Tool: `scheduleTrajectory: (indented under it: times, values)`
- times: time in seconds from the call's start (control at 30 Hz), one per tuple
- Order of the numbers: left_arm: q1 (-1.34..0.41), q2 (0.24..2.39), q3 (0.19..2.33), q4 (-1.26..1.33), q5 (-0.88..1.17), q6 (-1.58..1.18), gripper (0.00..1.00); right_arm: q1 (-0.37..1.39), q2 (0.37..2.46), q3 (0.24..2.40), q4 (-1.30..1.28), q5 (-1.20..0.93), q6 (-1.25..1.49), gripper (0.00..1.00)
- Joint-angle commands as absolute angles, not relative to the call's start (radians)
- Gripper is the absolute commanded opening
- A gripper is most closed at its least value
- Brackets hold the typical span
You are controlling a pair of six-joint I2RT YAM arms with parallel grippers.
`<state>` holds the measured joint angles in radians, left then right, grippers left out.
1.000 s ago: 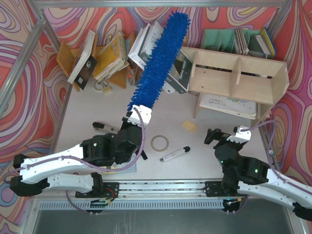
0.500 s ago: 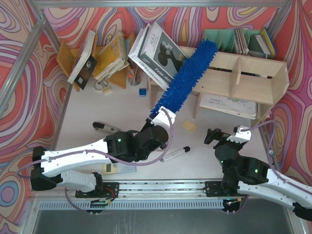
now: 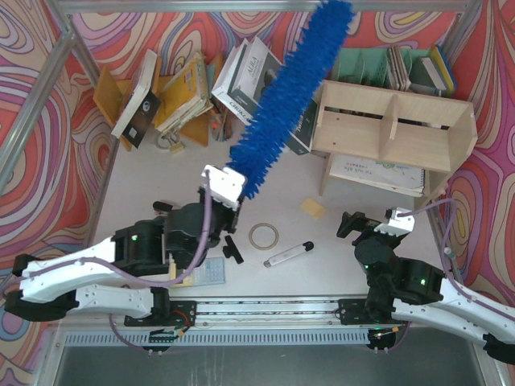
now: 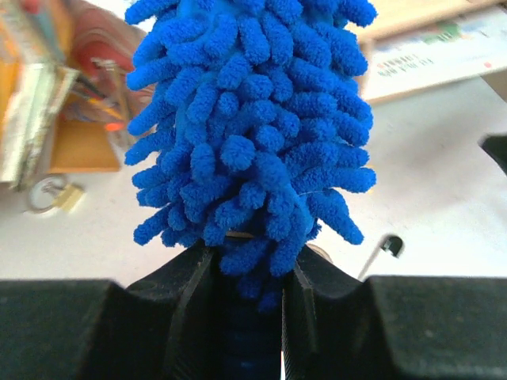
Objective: Dust the bookshelf with a duster
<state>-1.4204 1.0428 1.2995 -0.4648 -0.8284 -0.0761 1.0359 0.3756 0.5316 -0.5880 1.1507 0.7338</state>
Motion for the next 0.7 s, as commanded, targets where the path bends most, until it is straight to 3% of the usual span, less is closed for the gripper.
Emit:
scheduleTrajectory:
  times: [0.0,0.2,0.47,0.67]
  values:
    - [-1.419,0.971,1.281,-0.449,-1.076,-0.075,0.00,1.042,0.383,0.526,-0.577,1.164,0.743,0.99]
    - [-1.382,0.881,1.278,-0.533,-1.250,-0.125,0.00,1.042,0.391,0.526,-0.577,1.162,0.744,0.99]
    - [-1.305,0.956,1.406,-0.939,-1.181,-0.414,0.00,1.042,0.393,0.530,-0.587,1.163,0.754,0.99]
    - [-1.198,0.974,1.417,-1.072,-1.033,-0.541,0.00,1.042,0.396,0.530,-0.588,1.164,0.756,0.99]
